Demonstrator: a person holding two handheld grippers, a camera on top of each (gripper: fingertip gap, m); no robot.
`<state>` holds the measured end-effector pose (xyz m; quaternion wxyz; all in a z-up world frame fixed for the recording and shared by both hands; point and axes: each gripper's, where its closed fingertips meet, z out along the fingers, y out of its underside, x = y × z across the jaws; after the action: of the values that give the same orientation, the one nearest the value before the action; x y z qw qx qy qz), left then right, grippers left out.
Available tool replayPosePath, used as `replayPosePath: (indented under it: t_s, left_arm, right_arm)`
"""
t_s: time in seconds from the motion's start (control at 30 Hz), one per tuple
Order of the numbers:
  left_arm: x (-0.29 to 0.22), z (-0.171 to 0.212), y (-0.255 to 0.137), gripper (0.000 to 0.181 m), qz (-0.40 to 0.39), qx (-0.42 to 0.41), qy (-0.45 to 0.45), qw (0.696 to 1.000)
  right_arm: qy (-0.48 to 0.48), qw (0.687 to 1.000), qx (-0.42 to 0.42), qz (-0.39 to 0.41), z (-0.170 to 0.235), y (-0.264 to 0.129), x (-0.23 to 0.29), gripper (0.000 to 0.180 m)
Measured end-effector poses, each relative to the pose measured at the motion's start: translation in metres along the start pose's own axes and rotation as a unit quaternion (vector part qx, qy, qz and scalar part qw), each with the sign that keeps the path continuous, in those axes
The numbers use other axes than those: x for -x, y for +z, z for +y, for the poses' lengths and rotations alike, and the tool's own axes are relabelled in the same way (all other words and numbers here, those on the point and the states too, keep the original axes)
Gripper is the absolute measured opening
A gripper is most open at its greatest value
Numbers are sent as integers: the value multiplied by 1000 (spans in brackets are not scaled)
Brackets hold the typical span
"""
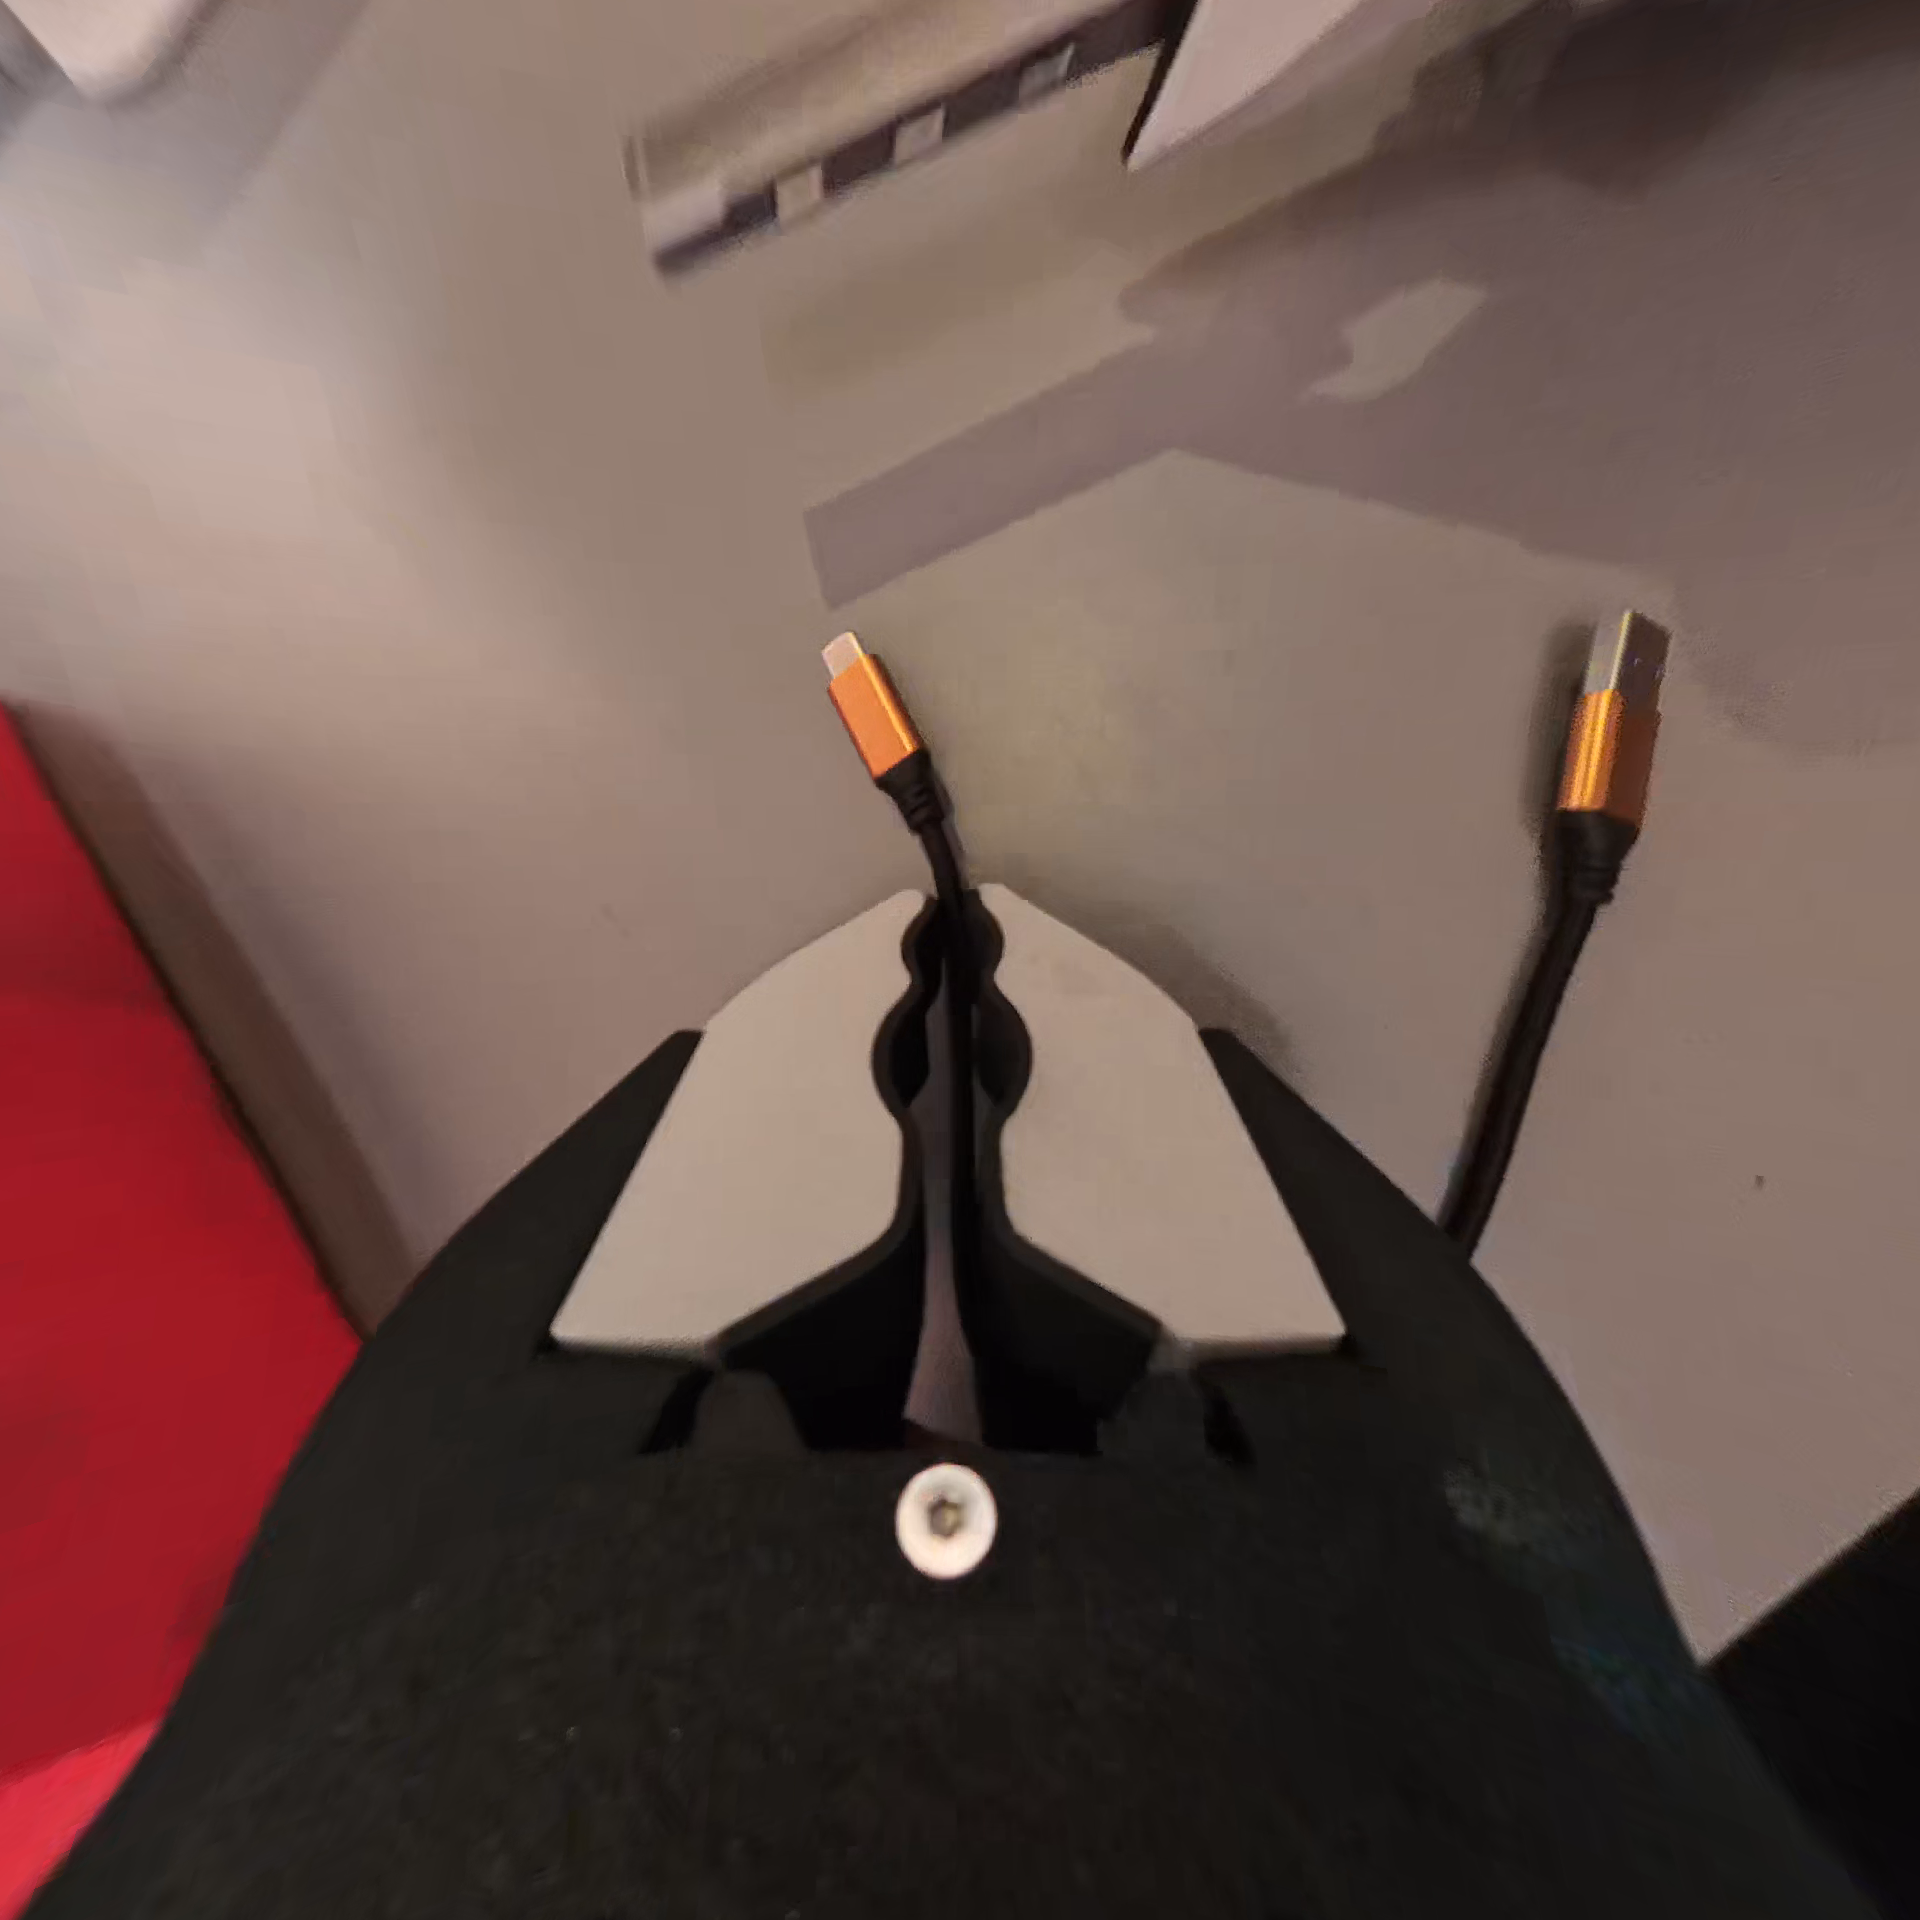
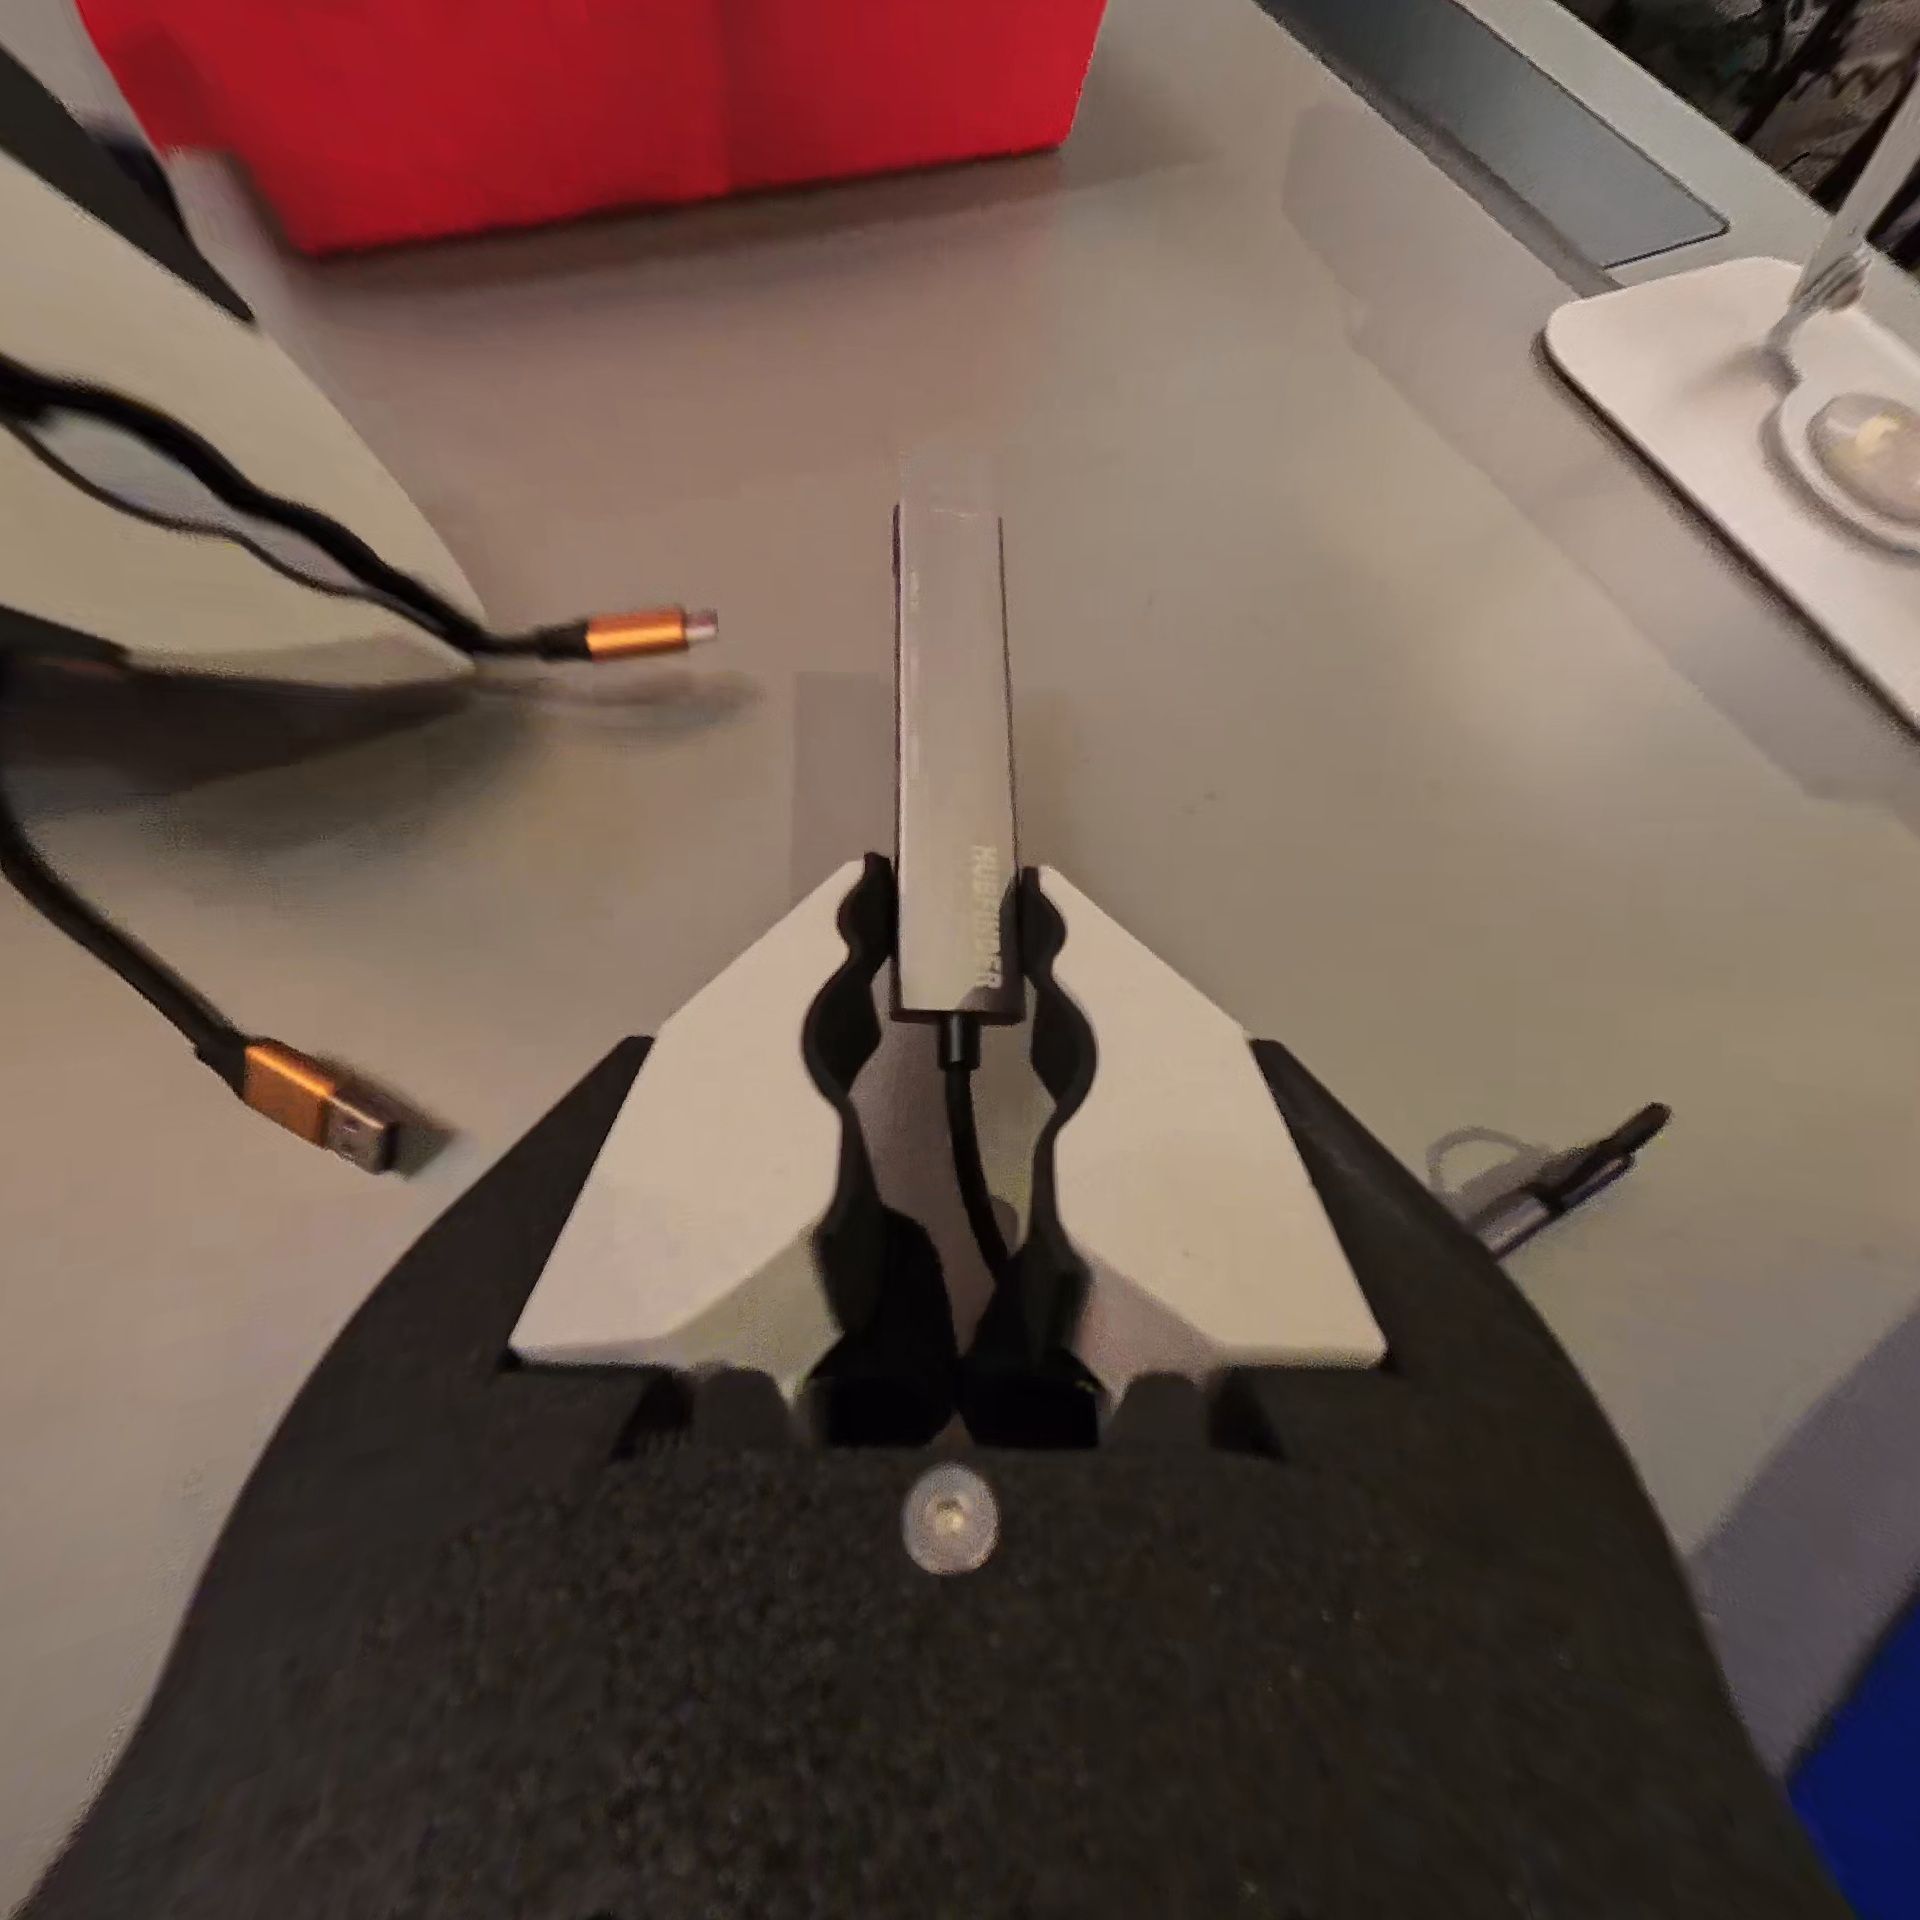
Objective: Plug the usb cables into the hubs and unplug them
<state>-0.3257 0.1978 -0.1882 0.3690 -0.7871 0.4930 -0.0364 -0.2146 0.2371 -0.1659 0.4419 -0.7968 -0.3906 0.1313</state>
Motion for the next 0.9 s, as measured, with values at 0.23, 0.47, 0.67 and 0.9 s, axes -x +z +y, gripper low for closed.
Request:
replayPosePath:
  t_s: [0.23,0.47,0.67,0.9]
  left_arm:
    - [-22,-36,-16,3,-70,-42,150,985]
    - [-25,-36,-19,3,-29,-61,79,995]
    - [-24,-30,-19,3,-26,-56,77,995]
    - [-21,-27,-17,3,-26,-54,72,996]
  right_arm:
    - [-86,996,3,22,-10,1,25,23]
    - [-98,995,-21,19,-19,1,34,23]
    - [-102,994,-21,17,-20,4,36,23]
    - [-104,994,-23,15,-21,6,37,23]
